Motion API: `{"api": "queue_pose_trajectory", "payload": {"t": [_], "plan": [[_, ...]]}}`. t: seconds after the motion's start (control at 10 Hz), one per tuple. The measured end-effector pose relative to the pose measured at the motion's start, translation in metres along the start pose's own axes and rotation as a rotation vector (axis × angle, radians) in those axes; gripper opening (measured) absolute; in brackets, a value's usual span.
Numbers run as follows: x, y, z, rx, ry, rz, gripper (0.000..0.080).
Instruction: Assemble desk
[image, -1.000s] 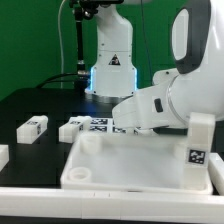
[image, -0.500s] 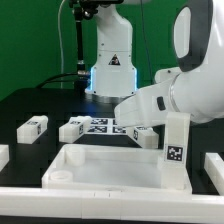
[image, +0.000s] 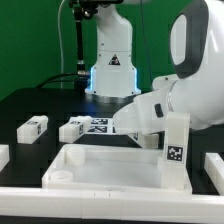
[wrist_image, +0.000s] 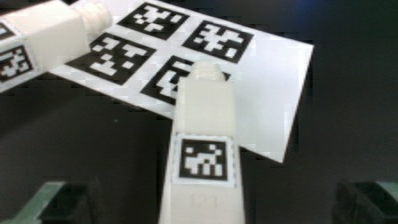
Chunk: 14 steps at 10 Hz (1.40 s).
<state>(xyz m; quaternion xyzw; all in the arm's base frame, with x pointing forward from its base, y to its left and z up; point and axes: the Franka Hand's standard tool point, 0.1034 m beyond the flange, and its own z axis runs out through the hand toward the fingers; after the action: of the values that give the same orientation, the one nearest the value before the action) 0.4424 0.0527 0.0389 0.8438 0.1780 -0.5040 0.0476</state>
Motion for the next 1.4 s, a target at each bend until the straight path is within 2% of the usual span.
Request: {"api": "queue_pose_trajectory", "payload": {"t": [0.7, 0.8, 0.9, 1.0, 1.1, 1.4], "plan": [[0.018, 0.004, 0.013, -0.004, 0.020, 0.000, 0.0649], [0.018, 0.004, 0.013, -0.004, 0.017, 0.002, 0.0562], [0.018, 0.004, 0.013, -0.004, 0.017, 0.002, 0.0428], [0.018, 0.004, 0.013, -0.003, 0.017, 0.002, 0.0428], [0.018, 0.004, 0.013, -0.003, 0.017, 0.002, 0.0288], [0.015, 0.004, 0.008, -0.004, 0.025, 0.002, 0.0288]]}}
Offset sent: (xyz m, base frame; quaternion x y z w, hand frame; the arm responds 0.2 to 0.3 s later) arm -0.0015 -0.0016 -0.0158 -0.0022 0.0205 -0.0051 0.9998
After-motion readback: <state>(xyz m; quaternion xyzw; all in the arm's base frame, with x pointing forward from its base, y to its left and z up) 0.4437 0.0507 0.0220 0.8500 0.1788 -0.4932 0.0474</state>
